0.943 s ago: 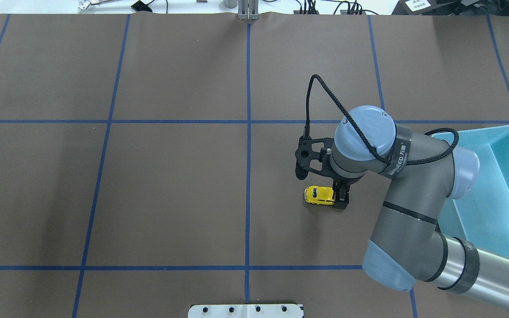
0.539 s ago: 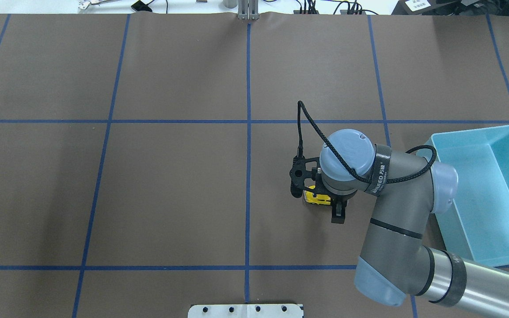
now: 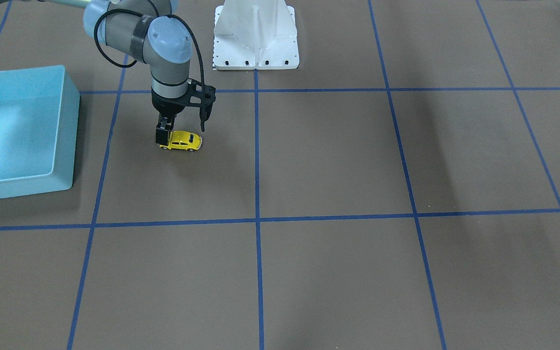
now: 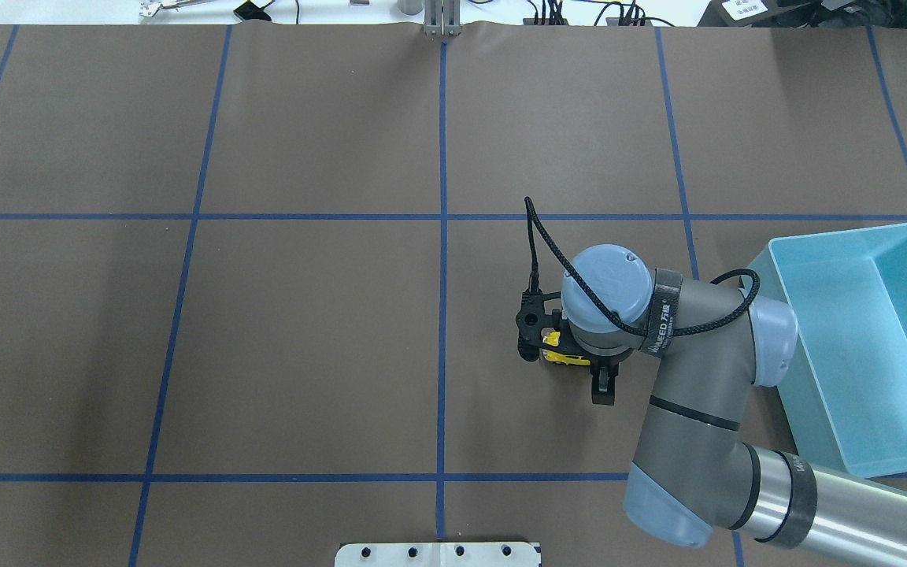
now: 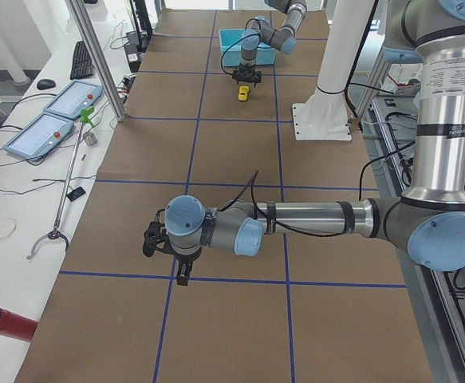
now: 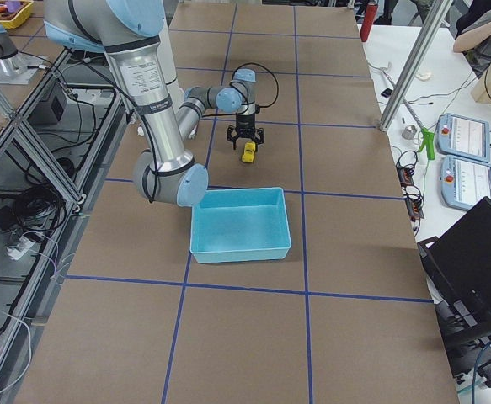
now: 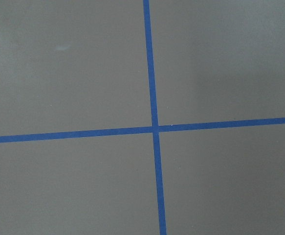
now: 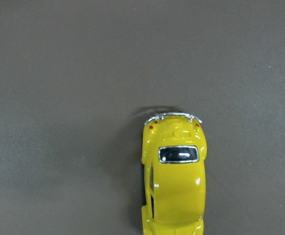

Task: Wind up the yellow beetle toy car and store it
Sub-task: 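Lower the right gripper and close it on the yellow car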

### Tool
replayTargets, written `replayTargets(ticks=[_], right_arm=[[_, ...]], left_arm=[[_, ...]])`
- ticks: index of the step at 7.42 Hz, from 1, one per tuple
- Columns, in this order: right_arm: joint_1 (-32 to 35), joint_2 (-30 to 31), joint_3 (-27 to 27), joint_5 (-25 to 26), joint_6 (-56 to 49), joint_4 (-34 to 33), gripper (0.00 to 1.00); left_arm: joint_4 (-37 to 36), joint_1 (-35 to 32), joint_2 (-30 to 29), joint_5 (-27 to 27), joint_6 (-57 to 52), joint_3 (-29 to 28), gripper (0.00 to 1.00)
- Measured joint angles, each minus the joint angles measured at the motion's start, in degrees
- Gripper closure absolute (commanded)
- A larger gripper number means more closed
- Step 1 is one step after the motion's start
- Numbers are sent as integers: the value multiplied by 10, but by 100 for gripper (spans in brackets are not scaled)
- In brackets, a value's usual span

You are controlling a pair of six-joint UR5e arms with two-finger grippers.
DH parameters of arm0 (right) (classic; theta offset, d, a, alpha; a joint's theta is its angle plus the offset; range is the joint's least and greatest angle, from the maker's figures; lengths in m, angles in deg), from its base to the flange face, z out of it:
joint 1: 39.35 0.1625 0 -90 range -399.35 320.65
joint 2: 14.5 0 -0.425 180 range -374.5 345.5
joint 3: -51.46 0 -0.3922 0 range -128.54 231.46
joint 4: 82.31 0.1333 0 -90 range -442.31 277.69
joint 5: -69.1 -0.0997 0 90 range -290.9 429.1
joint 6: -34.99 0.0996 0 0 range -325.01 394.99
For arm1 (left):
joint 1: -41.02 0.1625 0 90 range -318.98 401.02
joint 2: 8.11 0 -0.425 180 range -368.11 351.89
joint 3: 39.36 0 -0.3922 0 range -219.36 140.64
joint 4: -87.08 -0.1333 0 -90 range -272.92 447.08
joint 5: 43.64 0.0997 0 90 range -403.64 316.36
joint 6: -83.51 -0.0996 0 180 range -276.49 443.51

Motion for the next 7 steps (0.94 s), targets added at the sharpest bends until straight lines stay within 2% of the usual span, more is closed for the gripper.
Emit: replayTargets(ticks=[5,6,7], right_arm=[[-1,-12,-32,21,-3,9,0],[-1,-14,-37,24,-3,15,6],[-1,-14,-42,25,-4,23,27]], left_arm=[[33,1,25,5,-1,-3,0],[34,1,25,9,-1,-3,0],[34,2,25,13,-1,-1,0]])
